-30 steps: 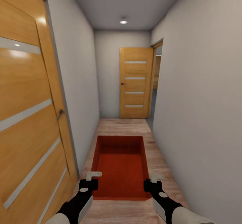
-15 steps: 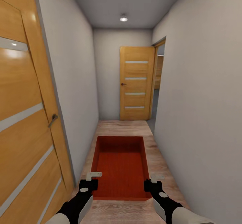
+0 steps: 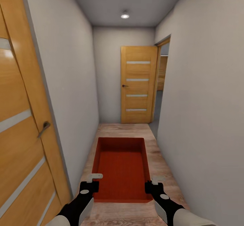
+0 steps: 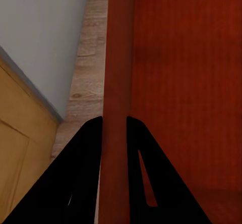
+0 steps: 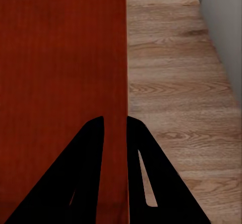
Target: Move the two storage containers from the living room to the garage. In the garage, place one container on the floor and stack the other container on top of it (either order is fine).
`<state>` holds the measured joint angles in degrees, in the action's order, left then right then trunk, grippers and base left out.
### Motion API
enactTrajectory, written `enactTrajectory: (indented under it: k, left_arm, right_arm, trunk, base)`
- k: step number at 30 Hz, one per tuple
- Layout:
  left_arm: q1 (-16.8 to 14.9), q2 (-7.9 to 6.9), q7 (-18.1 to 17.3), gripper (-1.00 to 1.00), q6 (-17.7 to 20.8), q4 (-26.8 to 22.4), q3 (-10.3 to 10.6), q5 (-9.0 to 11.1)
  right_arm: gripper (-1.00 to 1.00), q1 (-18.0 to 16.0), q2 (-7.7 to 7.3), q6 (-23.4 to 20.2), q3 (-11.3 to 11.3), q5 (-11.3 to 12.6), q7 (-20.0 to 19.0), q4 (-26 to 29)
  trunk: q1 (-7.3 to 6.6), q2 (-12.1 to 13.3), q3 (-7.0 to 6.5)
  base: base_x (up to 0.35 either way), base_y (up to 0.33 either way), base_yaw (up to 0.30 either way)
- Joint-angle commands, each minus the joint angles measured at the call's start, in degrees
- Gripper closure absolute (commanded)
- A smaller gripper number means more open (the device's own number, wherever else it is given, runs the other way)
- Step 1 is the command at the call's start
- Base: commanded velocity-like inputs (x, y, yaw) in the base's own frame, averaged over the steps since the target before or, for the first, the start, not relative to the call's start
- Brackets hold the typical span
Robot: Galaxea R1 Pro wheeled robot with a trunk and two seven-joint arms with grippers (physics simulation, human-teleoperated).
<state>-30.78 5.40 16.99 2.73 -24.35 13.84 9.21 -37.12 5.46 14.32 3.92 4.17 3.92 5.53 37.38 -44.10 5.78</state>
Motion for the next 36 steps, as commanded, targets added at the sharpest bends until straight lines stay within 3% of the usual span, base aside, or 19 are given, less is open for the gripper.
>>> enactTrajectory:
  k: [1,17,36]
  left_arm:
    - [-0.07,-0.11,0.76,1.00,0.35,-0.01,-2.06,1.95]
    - [-0.07,-0.12,0.76,1.00,0.35,0.00,-2.06,1.95]
    - [-0.07,-0.21,0.76,1.00,0.28,-0.17,-2.06,1.95]
  right_arm:
    - [1.00,-0.06,-0.45,0.53,-0.85,-0.04,-0.14,0.18]
    - [1.00,-0.06,-0.45,0.52,-0.85,-0.04,-0.14,0.19]
    - [1.00,-0.06,-0.45,0.53,-0.85,-0.03,-0.14,0.19]
  trunk:
    - [0.05,-0.07,0.09]
    - [0.05,-0.07,0.09]
    - [0.05,-0.07,0.09]
  base:
    - [0.323,0.000,0.000]
    - [0.323,-0.001,0.000]
    - [0.317,-0.093,0.000]
